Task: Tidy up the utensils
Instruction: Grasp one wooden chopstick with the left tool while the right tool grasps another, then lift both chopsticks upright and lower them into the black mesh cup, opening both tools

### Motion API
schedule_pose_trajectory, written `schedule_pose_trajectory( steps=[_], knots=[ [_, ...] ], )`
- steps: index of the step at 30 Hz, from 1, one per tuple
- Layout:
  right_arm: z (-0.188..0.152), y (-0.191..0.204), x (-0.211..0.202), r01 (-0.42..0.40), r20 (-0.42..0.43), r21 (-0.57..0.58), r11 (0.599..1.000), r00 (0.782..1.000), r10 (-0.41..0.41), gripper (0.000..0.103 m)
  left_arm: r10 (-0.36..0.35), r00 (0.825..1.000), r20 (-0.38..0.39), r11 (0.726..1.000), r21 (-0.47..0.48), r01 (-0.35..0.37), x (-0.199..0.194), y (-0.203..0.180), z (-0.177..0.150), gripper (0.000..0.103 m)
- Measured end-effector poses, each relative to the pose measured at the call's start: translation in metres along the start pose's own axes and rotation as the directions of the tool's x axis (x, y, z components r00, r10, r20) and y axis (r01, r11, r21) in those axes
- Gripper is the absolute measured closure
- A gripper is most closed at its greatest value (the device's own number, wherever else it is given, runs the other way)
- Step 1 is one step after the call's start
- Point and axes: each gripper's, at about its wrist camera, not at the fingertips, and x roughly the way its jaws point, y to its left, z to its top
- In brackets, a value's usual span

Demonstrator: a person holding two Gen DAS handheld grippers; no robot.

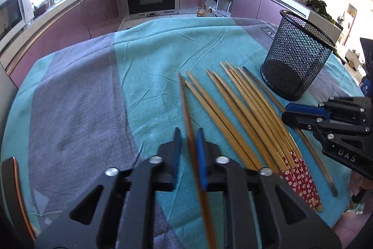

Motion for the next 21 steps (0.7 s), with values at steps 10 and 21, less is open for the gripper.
schedule_pose_trajectory(
  steps=[10,21],
  knots=[
    [-0.003,-0.011,-0.032,-0.101,0.069,0.023,0.995,0.993,0.099,0.097,-0.072,0.997,0.033,0.995,-0.061,0.074,-0.021,0.006,0.001,0.095],
    [0.011,-0.027,-0.108,-0.206,0.285,-0.003,0.979,0.938,0.198,0.097,-0.246,0.949,0.197,0.966,-0.033,0.257,-0.109,0.004,0.032,0.096]
  ],
)
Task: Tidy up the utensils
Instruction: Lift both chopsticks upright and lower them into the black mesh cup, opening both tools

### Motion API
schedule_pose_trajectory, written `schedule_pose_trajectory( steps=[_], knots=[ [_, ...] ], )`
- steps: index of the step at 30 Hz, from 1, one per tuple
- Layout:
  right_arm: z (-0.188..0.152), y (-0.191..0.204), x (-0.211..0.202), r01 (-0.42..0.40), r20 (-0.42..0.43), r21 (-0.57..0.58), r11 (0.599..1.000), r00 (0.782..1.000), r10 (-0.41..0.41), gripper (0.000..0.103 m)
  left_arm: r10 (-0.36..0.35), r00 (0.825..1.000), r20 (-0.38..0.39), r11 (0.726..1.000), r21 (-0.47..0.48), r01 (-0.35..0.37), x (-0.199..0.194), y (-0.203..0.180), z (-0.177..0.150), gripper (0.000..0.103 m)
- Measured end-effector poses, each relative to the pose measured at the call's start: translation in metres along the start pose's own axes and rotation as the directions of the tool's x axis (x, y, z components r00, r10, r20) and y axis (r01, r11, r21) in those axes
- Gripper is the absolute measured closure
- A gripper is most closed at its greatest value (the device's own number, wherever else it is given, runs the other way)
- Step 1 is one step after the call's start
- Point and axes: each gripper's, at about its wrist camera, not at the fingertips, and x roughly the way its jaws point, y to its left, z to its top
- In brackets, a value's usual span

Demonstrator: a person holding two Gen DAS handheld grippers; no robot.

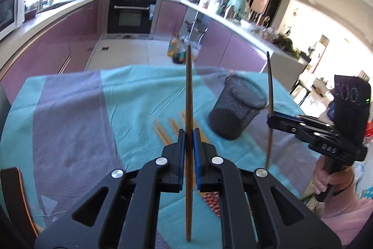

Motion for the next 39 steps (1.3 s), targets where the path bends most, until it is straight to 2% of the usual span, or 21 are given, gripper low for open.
schedule_pose_trajectory(
  steps=[5,11,15,19,21,27,33,39],
  knots=[
    [0.022,0.001,-0.024,-0.012,0.089,-0.022,1.000,0.996,0.014,0.097,-0.077,0.990,0.117,0.997,0.018,0.076,-0.042,-0.017,0.026,0.096],
    [0.063,-0.003,-0.044,-0.023,0.156,-0.055,0.998,0.987,0.032,0.097,-0.145,0.961,0.235,0.989,0.035,0.141,-0.071,-0.039,0.074,0.096],
    [0.085,-0.007,-0.052,0.011,0.182,-0.070,0.997,0.983,0.002,0.097,-0.171,0.946,0.275,0.985,0.055,0.162,-0.077,-0.061,0.104,0.096],
    [0.099,-0.012,-0.058,0.052,0.210,-0.084,0.995,0.977,-0.033,0.097,-0.191,0.940,0.282,0.981,0.091,0.172,-0.072,-0.087,0.124,0.096],
    [0.102,-0.015,-0.055,0.078,0.207,-0.087,0.993,0.977,-0.058,0.097,-0.175,0.947,0.268,0.983,0.109,0.151,-0.062,-0.099,0.128,0.096],
    [0.094,-0.033,-0.025,0.120,0.111,-0.086,0.989,0.988,-0.110,0.097,-0.144,0.983,0.115,0.983,0.131,0.129,-0.004,-0.124,0.117,0.096],
    [0.080,-0.044,0.010,0.117,-0.028,-0.071,0.991,0.993,-0.119,0.097,-0.111,0.994,-0.002,0.984,0.137,0.110,0.044,-0.130,0.090,0.096],
    [0.080,-0.048,0.029,0.133,-0.080,-0.067,0.989,0.987,-0.138,0.097,-0.089,0.996,-0.026,0.988,0.125,0.091,0.075,-0.116,0.088,0.095]
  ],
)
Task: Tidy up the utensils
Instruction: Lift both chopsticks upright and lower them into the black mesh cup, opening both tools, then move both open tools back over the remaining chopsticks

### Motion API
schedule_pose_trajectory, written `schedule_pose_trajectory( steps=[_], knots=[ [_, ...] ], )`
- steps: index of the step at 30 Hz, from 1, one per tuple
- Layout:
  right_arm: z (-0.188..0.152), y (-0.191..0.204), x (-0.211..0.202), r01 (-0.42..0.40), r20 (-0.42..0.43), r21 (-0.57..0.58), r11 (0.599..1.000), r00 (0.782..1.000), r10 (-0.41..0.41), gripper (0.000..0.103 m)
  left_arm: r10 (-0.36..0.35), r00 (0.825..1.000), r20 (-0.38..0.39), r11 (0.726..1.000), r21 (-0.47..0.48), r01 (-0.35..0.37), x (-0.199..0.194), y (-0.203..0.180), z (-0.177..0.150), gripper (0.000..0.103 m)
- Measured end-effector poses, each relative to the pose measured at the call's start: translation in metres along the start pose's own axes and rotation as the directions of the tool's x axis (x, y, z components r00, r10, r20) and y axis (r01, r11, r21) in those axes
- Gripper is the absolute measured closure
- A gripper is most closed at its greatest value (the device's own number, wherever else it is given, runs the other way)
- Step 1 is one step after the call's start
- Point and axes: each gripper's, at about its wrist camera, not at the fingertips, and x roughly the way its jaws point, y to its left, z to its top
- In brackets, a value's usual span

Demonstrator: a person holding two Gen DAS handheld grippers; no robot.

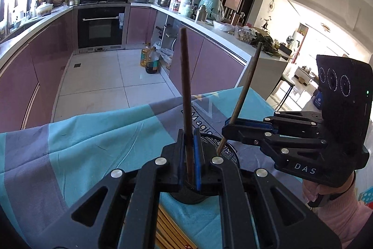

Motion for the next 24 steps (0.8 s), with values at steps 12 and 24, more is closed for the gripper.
schedule_pose_trajectory(
  steps=[12,24],
  knots=[
    [0.003,-0.010,0.011,0.018,0.025,0.070,0.997,0.999,-0.020,0.080,0.058,0.996,0.062,0.998,-0.036,-0.056,-0.013,0.026,-0.012,0.071],
    [-0.025,0.033,-0.049,-0.107,0.145,-0.036,0.994,0.983,0.111,0.055,0.205,0.970,0.132,0.976,-0.105,-0.192,-0.087,0.081,-0.072,0.056]
  ],
)
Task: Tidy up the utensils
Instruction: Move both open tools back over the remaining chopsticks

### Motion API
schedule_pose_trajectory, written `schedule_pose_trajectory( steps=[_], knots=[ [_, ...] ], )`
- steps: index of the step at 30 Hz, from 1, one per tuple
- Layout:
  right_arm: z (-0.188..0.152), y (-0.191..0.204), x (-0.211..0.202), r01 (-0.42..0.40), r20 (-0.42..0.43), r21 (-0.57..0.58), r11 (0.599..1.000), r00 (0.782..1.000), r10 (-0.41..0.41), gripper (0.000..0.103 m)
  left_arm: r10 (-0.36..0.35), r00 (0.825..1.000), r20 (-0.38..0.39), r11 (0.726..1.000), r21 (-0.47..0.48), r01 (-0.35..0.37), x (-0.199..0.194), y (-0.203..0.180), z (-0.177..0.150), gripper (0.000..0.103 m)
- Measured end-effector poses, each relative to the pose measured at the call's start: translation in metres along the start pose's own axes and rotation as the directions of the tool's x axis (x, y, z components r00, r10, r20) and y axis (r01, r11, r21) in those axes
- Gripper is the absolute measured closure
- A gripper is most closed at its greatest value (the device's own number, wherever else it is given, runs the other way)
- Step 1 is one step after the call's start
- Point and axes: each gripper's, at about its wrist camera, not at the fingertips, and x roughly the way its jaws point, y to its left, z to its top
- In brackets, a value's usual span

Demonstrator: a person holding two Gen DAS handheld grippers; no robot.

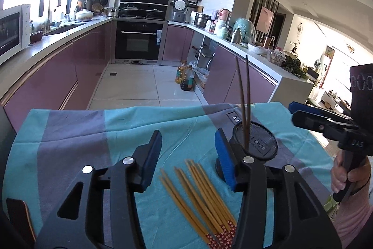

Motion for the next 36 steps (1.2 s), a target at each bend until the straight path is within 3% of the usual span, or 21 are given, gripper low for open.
schedule_pose_trajectory(
  steps=[3,9,18,30,36],
  knots=[
    [-0.014,0.015,0.003,-0.046,-0.030,-0.016,0.999,0.999,0.045,0.048,0.024,0.999,-0.044,1.000,-0.011,-0.024,-0.003,0.015,-0.020,0.055],
    [-0.044,0.032,0.029,-0.088,-0.133,-0.004,0.996,0.987,0.087,0.048,0.038,0.992,-0.123,0.999,-0.010,-0.040,0.005,0.030,-0.060,0.055],
    [-0.091,0.029,0.083,-0.008,-0.300,0.078,0.997,0.953,0.031,0.050,0.049,0.968,-0.247,0.998,-0.017,-0.055,0.039,0.021,-0.097,0.054],
    [-0.101,0.025,0.099,0.075,-0.322,0.086,0.993,0.946,-0.043,0.062,0.079,0.947,-0.313,0.997,0.013,-0.079,0.059,0.009,-0.112,0.055],
    [-0.106,0.026,0.103,0.095,-0.328,0.065,0.993,0.942,-0.069,0.068,0.085,0.945,-0.316,0.996,0.026,-0.081,0.063,0.006,-0.112,0.055]
  ],
)
